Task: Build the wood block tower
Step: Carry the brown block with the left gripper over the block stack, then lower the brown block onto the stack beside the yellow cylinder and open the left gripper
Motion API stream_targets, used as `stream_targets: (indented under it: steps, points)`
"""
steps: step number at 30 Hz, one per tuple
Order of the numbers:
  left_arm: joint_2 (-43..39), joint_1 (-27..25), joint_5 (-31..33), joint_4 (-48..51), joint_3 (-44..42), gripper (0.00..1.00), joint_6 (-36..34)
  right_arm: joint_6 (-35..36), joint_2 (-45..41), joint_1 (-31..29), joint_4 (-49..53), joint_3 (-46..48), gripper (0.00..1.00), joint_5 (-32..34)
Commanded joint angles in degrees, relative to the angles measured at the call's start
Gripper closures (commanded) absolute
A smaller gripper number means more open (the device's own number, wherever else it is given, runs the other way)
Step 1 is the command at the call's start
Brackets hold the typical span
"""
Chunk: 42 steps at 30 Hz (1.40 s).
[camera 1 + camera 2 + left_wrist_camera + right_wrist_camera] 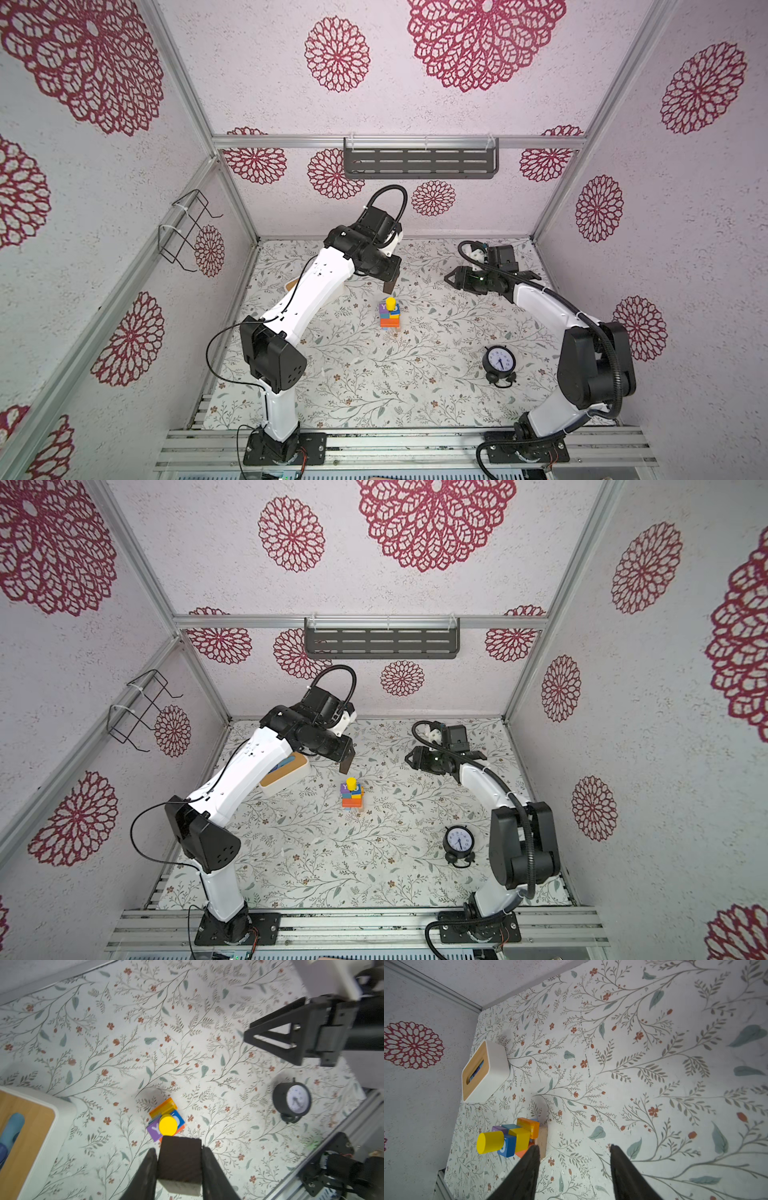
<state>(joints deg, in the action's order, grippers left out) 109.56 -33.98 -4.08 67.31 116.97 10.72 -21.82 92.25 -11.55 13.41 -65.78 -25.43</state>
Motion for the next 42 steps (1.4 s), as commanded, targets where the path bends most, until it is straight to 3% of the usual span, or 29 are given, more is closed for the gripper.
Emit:
stream_targets:
  steps: [1, 8, 24, 42]
  points:
    - [2.17, -1.57, 6.56, 4.53, 1.15, 0.78, -0.66, 1.04, -3.6, 0.07, -2.61, 2.77, 0.43, 1.53]
    - [6.0, -2.84, 6.88, 5.0, 2.43, 0.79, 1.21, 1.83, -6.48, 0.01, -3.3, 7.3, 0.45, 1.41]
    - [17.01, -3.94, 8.8, 15.4, 15.66, 0.8, 5.08, 4.82, -9.72, 0.11, -2.29, 10.58, 0.44, 4.59]
    - [20.96, -4.08, 9.24, 17.99, 19.56, 0.79, 8.26, 5.16, -10.2, 0.06, -2.43, 11.19, 0.44, 6.12]
